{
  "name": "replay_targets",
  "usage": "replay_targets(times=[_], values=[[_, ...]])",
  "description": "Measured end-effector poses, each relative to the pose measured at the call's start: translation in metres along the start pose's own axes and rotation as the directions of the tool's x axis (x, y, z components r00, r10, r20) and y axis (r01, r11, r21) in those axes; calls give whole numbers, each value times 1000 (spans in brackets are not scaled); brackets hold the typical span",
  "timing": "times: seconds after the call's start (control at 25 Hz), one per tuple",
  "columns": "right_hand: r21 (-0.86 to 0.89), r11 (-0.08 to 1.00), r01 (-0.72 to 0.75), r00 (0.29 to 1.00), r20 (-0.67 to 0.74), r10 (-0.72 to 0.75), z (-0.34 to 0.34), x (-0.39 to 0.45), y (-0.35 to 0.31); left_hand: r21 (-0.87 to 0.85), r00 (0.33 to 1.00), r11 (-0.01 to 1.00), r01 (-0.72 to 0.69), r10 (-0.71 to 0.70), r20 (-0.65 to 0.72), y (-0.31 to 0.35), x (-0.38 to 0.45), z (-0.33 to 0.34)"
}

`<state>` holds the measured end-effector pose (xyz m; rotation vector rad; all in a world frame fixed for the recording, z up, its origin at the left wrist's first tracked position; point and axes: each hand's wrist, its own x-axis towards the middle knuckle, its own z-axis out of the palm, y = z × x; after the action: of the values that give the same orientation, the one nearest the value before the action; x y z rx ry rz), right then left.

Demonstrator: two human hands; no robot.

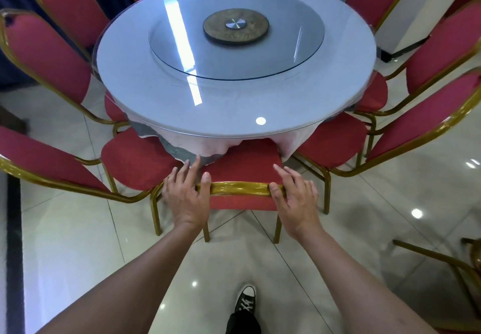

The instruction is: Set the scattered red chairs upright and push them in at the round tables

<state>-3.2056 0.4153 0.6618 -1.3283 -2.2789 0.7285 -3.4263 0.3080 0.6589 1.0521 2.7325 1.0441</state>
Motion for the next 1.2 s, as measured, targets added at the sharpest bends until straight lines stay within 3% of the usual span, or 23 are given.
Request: replay_targets(times=[0.64, 1.0, 1.2], values=[[-22, 999, -33, 999, 33, 34, 4, 37, -3, 15, 993, 999, -28, 26, 111, 5, 39, 6], [-115, 992, -57, 974, 213, 81, -32, 28, 11, 26, 974, 999, 26, -31, 226, 38, 5, 1], [-204, 978, -43, 946, 307, 105, -48, 28, 12, 58, 933, 998, 37, -56, 356, 41, 6, -12]])
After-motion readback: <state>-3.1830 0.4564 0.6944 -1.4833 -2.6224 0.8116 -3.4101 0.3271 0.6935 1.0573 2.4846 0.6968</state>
